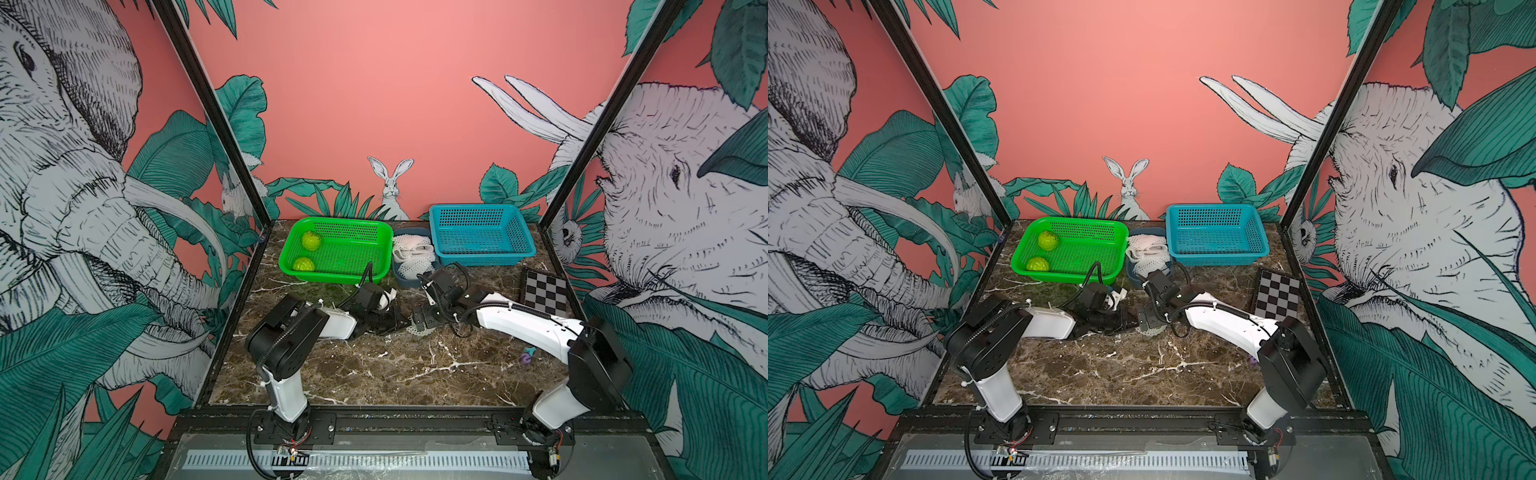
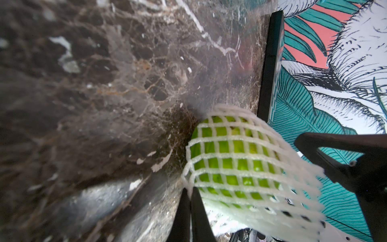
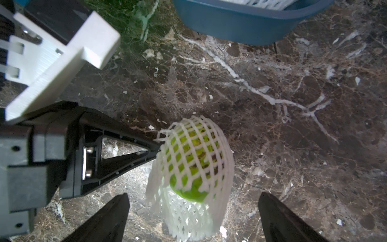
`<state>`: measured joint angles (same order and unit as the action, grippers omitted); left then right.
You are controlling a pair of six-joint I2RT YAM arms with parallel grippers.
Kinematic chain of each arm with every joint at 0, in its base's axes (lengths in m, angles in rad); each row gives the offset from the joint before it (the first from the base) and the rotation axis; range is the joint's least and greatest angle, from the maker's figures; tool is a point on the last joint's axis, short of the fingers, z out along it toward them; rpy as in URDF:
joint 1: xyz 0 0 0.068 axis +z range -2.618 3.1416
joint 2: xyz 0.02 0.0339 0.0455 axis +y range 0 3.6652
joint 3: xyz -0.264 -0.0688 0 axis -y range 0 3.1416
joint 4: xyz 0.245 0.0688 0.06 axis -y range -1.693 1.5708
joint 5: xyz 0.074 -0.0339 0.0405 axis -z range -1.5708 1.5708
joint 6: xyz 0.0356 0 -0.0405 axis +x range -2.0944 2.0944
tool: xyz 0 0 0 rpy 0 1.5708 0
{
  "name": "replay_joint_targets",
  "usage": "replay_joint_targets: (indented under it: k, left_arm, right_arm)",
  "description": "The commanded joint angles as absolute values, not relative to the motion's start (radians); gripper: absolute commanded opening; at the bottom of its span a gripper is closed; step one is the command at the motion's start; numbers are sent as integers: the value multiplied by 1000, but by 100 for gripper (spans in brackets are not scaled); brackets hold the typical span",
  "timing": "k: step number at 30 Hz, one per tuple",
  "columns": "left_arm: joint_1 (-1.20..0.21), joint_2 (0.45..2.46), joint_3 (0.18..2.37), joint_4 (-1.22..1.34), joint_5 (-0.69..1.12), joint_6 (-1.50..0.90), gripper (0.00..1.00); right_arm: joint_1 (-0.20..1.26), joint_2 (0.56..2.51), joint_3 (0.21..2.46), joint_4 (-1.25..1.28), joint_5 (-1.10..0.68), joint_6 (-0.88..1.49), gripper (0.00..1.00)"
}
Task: Sleeve custard apples in foam nets
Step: Pick up the custard apple from the center of the board.
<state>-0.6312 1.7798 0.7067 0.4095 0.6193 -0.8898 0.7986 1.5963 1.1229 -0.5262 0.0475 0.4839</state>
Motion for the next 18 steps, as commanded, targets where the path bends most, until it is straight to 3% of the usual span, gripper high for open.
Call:
replay_joint_targets:
  k: [1, 12, 18]
  left_arm:
    - [-638, 1752, 726, 417, 617, -887, 0]
    - [-643, 1754, 724, 429, 620, -892, 0]
    - [-643, 1765, 724, 439, 621, -895, 0]
  right_arm:
    - [805, 1636, 1142, -555, 56, 499, 96]
    - [804, 1697, 1157, -551, 66, 523, 85]
    - [804, 1728, 1174, -541, 77, 528, 84]
